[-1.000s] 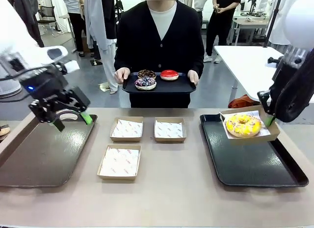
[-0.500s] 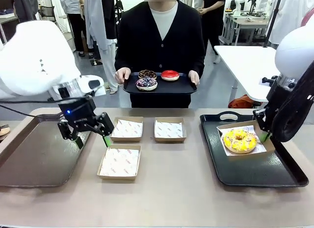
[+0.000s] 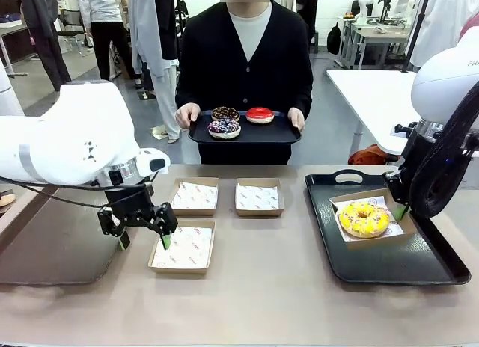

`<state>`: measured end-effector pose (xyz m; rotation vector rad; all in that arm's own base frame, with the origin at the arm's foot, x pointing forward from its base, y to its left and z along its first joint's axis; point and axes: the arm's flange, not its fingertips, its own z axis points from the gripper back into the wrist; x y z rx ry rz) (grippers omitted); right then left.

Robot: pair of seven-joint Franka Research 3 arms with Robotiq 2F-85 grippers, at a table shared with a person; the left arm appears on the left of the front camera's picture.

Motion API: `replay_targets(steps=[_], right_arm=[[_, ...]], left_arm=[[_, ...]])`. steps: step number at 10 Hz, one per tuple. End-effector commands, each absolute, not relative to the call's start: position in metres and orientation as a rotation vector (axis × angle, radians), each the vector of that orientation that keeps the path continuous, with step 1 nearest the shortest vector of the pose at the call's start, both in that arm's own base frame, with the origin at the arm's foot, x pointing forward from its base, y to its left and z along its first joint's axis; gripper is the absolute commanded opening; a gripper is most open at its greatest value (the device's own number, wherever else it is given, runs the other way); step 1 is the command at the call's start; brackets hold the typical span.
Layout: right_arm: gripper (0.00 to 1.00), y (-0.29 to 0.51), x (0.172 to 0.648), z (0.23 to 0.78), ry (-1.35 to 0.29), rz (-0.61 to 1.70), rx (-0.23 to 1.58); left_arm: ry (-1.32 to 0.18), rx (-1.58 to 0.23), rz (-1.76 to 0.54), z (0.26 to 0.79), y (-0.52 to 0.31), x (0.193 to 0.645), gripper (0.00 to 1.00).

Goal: Individually package the donuts and arrange them on the tray.
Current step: Place the picked Paper togo box on the Handle tray while simultaneously picking up another Paper togo box from the table with the other hand.

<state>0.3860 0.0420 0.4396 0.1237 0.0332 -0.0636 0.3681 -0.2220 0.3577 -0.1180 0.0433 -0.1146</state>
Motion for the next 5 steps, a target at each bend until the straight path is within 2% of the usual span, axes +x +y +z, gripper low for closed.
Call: replay_targets(steps=[1, 5], right_arm=[[0.01, 0.042, 0.383, 0.442, 0.024, -0.064, 0.124], [0.01, 0.042, 0.383, 0.442, 0.024, -0.064, 0.124]], left_arm=[[-0.028, -0.08, -0.1, 0.343, -0.235, 0.37, 1.0], [-0.095, -0.054, -0.112, 0.325, -0.238, 0.383, 1.0]])
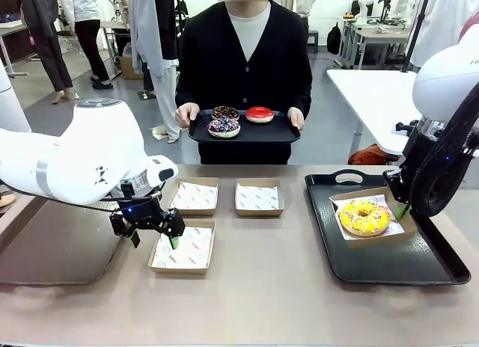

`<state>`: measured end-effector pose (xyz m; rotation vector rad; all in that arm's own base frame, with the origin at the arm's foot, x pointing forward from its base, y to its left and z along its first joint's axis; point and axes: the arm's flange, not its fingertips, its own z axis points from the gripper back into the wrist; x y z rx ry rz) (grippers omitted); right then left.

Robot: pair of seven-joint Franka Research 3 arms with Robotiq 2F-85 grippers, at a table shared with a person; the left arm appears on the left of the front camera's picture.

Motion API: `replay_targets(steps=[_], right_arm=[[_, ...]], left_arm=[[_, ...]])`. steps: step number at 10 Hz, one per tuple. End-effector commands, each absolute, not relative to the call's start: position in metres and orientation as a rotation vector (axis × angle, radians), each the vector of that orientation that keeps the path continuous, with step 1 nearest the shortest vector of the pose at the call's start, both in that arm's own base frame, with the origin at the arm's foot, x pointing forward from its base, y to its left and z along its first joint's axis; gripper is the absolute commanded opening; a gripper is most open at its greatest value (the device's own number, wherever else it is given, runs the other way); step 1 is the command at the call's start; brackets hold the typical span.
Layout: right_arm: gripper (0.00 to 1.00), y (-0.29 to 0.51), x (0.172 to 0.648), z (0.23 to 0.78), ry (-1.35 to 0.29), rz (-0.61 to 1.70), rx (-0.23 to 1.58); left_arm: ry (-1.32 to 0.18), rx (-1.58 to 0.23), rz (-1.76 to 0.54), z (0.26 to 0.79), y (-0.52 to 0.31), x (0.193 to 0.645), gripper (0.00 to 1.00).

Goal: Individually package the donuts and arrange them on the tray.
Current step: Place the picked Paper togo box on the Handle tray while simultaneously picking up another Paper togo box from the table with the other hand.

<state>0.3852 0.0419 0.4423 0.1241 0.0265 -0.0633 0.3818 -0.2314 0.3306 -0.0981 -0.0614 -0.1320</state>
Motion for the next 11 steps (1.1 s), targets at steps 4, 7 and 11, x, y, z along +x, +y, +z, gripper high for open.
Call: replay_targets(steps=[4, 7, 11], right_arm=[[0.01, 0.0417, 0.3826, 0.4419, 0.024, -0.064, 0.124], [0.01, 0.0417, 0.3826, 0.4419, 0.024, -0.064, 0.124], [0.01, 0.0417, 0.3826, 0.4419, 0.024, -0.064, 0.124]], left_arm=[[-0.061, -0.098, -0.132, 0.3306, -0.2314, 0.3818, 1.0], [-0.061, -0.098, -0.132, 0.3306, -0.2314, 0.3818, 1.0], [-0.061, -0.098, -0.132, 0.3306, -0.2314, 0.3818, 1.0]])
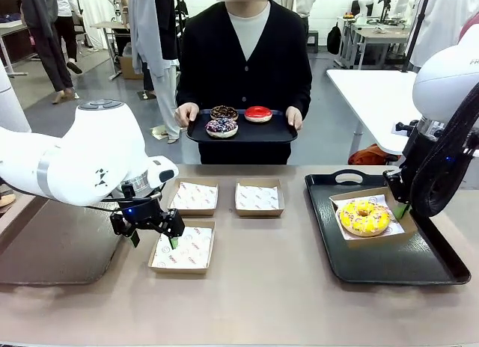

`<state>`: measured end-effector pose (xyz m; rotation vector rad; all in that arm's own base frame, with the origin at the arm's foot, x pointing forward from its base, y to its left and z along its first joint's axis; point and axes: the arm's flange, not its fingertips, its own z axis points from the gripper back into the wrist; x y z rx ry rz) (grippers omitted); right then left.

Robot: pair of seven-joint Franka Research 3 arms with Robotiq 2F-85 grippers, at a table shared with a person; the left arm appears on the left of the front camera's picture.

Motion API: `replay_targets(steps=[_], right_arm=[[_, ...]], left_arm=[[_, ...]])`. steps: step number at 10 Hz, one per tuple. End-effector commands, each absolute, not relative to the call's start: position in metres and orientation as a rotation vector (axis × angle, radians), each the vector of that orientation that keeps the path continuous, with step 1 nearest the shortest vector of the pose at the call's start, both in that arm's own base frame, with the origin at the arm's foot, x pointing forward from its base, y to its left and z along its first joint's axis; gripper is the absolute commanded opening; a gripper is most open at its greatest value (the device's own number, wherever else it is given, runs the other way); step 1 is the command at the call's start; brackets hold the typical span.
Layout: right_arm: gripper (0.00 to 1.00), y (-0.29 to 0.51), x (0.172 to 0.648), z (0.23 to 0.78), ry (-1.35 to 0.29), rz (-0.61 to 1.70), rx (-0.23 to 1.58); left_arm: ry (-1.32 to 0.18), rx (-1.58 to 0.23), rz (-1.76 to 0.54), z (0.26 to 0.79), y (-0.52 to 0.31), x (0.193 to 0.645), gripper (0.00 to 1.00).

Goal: Individually package the donuts and arrange them on the tray.
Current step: Place the picked Paper togo box on the Handle tray while simultaneously picking up another Paper togo box from the table with the other hand.

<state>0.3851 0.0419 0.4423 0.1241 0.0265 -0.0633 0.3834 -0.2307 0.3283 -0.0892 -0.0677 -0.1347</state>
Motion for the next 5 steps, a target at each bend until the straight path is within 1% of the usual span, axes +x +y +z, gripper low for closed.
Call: replay_targets(steps=[1, 5], right_arm=[[0.01, 0.042, 0.383, 0.442, 0.024, -0.064, 0.124], [0.01, 0.04, 0.38, 0.427, 0.024, -0.041, 0.126]], left_arm=[[-0.061, -0.098, -0.132, 0.331, -0.231, 0.382, 1.0], [-0.049, -0.059, -0.127, 0.33, -0.239, 0.385, 1.0]])
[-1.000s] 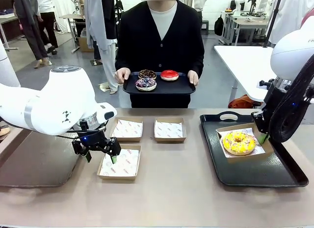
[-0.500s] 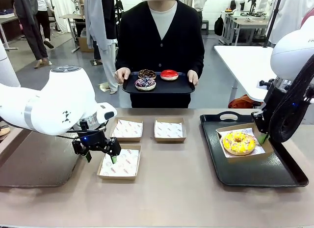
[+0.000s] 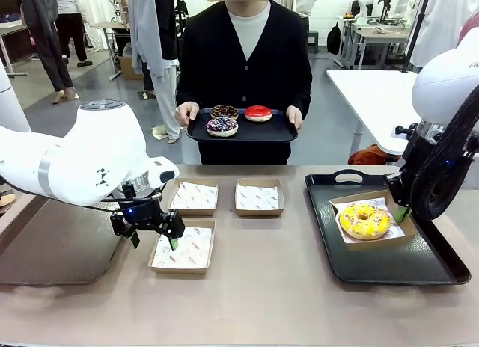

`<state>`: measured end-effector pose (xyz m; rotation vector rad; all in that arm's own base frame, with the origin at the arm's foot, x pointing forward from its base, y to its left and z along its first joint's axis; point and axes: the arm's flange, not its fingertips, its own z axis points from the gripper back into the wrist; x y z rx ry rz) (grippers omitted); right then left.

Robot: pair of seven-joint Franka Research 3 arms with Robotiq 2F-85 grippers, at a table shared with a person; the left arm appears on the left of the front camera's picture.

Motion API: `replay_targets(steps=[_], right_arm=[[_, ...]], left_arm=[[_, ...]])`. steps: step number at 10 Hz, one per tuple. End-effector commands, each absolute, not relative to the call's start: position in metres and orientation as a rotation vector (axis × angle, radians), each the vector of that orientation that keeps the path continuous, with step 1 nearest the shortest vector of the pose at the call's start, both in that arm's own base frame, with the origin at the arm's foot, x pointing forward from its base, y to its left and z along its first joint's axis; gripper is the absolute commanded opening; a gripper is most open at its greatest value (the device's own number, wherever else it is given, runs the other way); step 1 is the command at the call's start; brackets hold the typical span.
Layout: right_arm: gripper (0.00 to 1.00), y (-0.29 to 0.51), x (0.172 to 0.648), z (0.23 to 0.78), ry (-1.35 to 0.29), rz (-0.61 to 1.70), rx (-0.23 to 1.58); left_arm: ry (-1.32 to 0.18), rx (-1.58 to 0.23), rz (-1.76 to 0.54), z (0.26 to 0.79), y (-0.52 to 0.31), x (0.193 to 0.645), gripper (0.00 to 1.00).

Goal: Individually package the donuts and arrange them on the tray.
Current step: Place the picked Paper togo box on the Handle tray while simultaneously picking up another Paper togo box from the table with the other hand.

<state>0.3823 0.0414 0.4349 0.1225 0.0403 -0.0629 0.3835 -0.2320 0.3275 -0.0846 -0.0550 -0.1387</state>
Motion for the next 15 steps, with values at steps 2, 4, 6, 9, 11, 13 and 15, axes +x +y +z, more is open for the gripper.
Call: replay_targets(steps=[2, 4, 6, 9, 11, 13, 15], right_arm=[[0.01, 0.041, 0.381, 0.414, 0.012, -0.024, 0.131], [0.01, 0.042, 0.384, 0.402, 0.005, -0.017, 0.131], [0.01, 0.043, 0.391, 0.389, 0.007, -0.02, 0.141], [0.01, 0.046, 0.402, 0.368, 0.02, -0.025, 0.145], [0.01, 0.045, 0.409, 0.357, 0.036, -0.014, 0.159], [0.01, 0.044, 0.412, 0.349, 0.043, -0.012, 0.161], [0.01, 0.043, 0.413, 0.346, 0.051, -0.019, 0.16]], left_arm=[[-0.063, -0.054, -0.109, 0.331, -0.239, 0.383, 1.0], [-0.063, -0.052, -0.103, 0.329, -0.24, 0.386, 1.0], [-0.055, -0.054, -0.095, 0.327, -0.239, 0.39, 1.0], [-0.046, -0.057, -0.099, 0.321, -0.24, 0.396, 1.0], [-0.032, -0.06, -0.11, 0.319, -0.241, 0.398, 1.0], [-0.031, -0.058, -0.112, 0.318, -0.241, 0.399, 1.0], [-0.031, -0.059, -0.112, 0.316, -0.241, 0.4, 1.0]])
